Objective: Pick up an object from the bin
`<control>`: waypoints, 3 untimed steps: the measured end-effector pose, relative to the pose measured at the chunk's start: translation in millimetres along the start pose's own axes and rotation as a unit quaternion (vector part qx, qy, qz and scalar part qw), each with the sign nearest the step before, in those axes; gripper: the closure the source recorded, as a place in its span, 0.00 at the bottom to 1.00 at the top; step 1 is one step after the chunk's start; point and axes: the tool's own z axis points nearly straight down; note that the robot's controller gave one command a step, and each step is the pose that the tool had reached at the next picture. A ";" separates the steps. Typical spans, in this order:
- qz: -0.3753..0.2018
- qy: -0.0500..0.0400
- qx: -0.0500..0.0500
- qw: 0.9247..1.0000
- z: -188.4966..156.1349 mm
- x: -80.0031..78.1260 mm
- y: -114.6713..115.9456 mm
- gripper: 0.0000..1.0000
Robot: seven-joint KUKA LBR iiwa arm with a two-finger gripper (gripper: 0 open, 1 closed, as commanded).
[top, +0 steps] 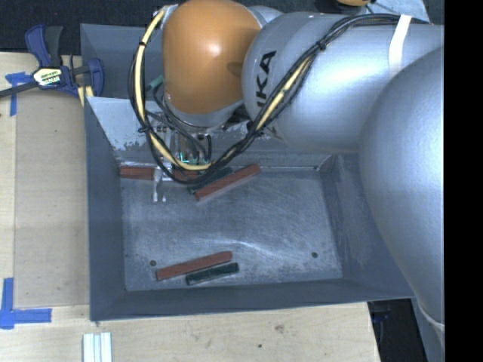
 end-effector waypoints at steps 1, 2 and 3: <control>0.001 -0.004 -0.002 1.000 -5.5 -1.6 -0.7 0.00; 0.000 -0.007 -0.003 1.000 52.2 -10.8 -3.5 0.00; 0.021 -0.011 -0.004 1.000 139.8 -16.7 -11.8 1.00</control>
Offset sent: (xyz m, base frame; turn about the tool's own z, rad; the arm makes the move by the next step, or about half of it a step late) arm 0.0196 -0.0100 -0.1412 -0.0056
